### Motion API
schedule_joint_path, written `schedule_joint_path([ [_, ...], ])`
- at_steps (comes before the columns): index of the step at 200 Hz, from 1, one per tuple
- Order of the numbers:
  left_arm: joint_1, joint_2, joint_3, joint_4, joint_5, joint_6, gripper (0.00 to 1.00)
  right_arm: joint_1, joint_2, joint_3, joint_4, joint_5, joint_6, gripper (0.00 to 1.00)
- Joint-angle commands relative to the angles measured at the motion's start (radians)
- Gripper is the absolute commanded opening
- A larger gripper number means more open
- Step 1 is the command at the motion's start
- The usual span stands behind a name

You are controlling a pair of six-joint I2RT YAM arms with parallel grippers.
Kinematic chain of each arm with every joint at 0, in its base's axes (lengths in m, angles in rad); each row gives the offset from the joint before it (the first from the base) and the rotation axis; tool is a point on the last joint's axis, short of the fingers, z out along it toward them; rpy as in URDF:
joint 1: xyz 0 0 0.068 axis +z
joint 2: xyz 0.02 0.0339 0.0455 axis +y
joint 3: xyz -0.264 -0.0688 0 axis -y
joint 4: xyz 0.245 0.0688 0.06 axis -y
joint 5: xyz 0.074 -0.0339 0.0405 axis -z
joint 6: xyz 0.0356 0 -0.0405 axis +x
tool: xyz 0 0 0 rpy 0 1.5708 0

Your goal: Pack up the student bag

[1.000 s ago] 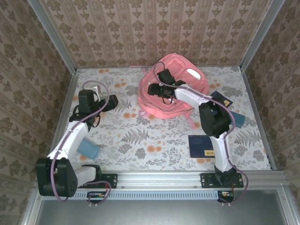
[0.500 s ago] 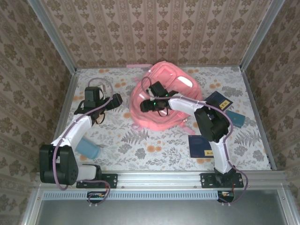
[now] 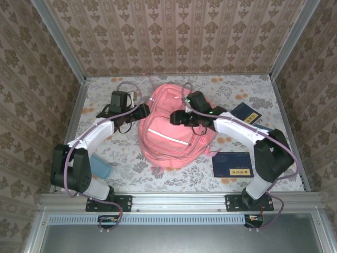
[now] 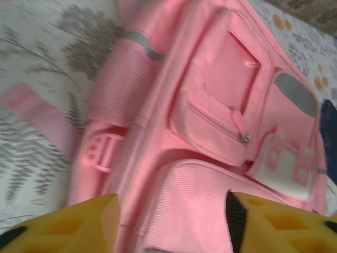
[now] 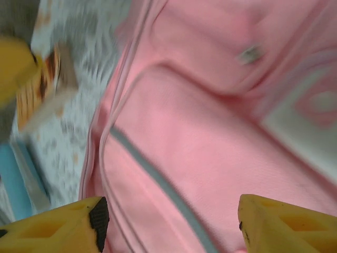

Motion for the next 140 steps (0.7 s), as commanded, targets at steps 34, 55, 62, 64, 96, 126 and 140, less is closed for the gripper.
schedule_joint_path([
  [34, -0.089, 0.204, 0.105, 0.025, 0.173, -0.09, 0.42, -0.137, 0.031, -0.077, -0.08, 0.152, 0.176, 0.68],
  [55, -0.098, 0.271, 0.114, 0.01, 0.17, -0.124, 0.41, -0.152, 0.101, -0.043, -0.105, 0.169, 0.17, 0.68],
  [62, -0.098, 0.289, 0.119, -0.004, 0.158, -0.135, 0.4, -0.155, 0.13, -0.026, -0.113, 0.169, 0.168, 0.68],
  [64, -0.097, 0.294, 0.12, -0.011, 0.153, -0.137, 0.4, -0.156, 0.139, -0.02, -0.114, 0.168, 0.168, 0.68],
  [96, -0.072, 0.332, 0.111, -0.062, 0.075, -0.16, 0.39, -0.16, 0.277, 0.067, -0.049, 0.055, 0.123, 0.67],
  [126, -0.001, 0.322, 0.081, -0.077, 0.006, -0.129, 0.39, -0.137, 0.394, 0.186, 0.025, -0.091, 0.091, 0.66],
  [140, 0.033, 0.314, 0.095, -0.083, 0.004, -0.088, 0.42, -0.126, 0.427, 0.252, 0.012, -0.112, 0.086, 0.67],
])
